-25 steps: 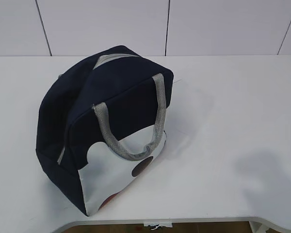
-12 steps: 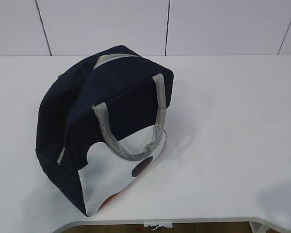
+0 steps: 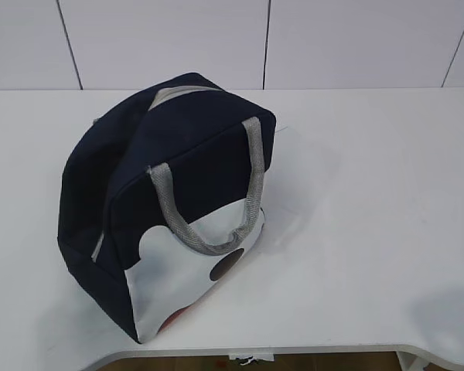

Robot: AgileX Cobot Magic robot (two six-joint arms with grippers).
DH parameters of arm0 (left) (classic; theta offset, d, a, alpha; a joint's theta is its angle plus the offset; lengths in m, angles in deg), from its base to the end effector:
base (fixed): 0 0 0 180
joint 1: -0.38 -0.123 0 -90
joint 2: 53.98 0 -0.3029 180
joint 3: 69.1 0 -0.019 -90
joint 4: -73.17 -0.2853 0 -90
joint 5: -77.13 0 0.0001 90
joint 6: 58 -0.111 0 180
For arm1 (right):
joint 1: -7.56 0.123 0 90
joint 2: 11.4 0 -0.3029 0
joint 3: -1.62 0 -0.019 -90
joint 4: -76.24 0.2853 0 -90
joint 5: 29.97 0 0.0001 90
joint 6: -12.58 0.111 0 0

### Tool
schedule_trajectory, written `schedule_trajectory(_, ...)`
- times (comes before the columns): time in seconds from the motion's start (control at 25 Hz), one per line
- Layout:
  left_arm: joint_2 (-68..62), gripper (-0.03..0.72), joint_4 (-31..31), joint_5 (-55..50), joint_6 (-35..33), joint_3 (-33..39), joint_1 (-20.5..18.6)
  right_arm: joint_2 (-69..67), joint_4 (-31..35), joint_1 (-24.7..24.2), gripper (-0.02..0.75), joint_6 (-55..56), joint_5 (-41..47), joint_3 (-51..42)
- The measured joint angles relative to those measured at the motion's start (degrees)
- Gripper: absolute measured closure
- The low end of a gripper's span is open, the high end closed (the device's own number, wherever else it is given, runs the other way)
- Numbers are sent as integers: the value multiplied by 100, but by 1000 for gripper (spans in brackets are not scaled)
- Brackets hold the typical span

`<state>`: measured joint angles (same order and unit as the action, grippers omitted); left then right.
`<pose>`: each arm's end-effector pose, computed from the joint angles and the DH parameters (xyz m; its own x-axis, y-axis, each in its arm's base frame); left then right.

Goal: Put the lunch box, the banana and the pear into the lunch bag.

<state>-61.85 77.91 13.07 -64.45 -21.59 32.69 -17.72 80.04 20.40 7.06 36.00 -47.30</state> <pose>0.0128 -0.0179 0.2878 -0.3684 0.3229 -0.8718 0.6176 0.7859 0.0301 0.0153 0.0104 0.2772 -0.4845 -0.1813 -0.8558 -0.3066 0.9514 -0.0280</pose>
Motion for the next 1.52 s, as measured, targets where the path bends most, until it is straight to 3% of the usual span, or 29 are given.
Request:
schedule_trajectory(0.2,0,318,11,0,0,0,-964,0,-11,-98,284,9,-13,0)
schedule_trajectory(0.44,0,318,11,0,0,0,-2611,0,-11,-872,284,9,-21,0)
schedule_trajectory(0.56,0,318,19,0,0,0,-3021,0,-11,-1187,283,9,-21,0)
schedule_trajectory(0.88,0,318,35,0,10,0,-3245,0,0,-1305,283,9,-21,0)
schedule_trajectory(1.52,0,314,57,10,10,0,-3245,0,8,-1305,284,9,-25,0)
